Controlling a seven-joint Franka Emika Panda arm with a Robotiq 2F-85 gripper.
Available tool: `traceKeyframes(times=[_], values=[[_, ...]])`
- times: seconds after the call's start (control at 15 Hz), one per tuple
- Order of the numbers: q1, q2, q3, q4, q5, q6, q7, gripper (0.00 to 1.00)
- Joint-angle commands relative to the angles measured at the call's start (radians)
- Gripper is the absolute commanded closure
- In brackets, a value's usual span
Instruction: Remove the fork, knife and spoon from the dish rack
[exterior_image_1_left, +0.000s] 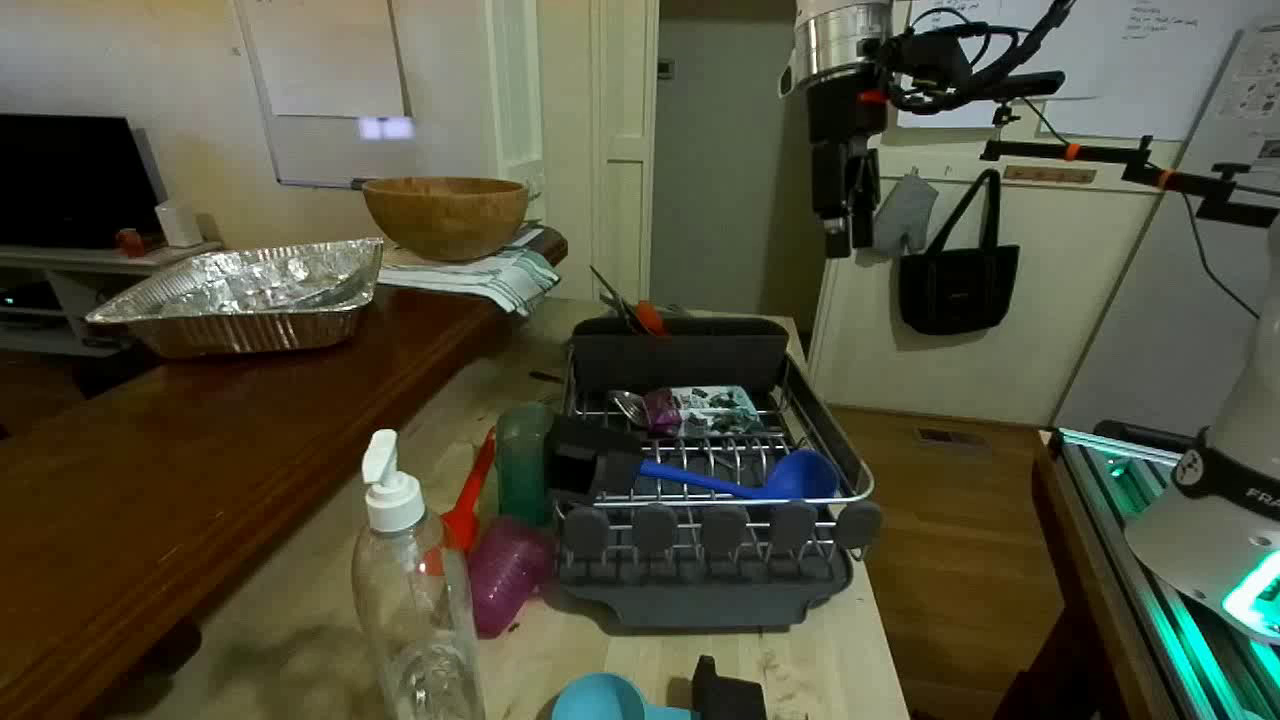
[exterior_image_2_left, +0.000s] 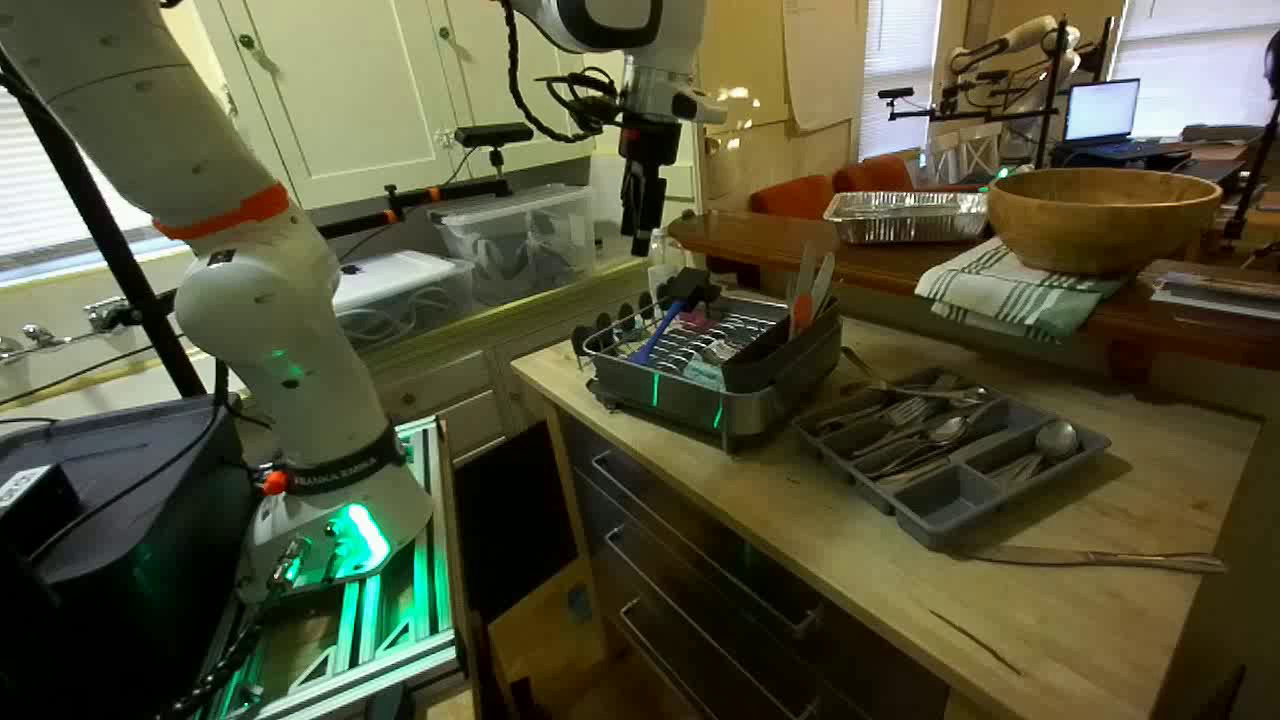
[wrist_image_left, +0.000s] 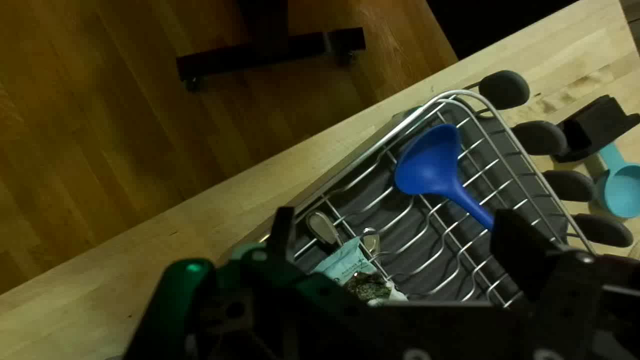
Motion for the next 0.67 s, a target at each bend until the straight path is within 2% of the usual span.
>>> traceKeyframes(times=[0.0, 0.6], values=[[0.001, 0.000, -0.001, 0.001, 0.000, -0.002, 0.000, 0.00], [0.001, 0.008, 0.000, 0.004, -0.002, 0.024, -0.004, 0.00]])
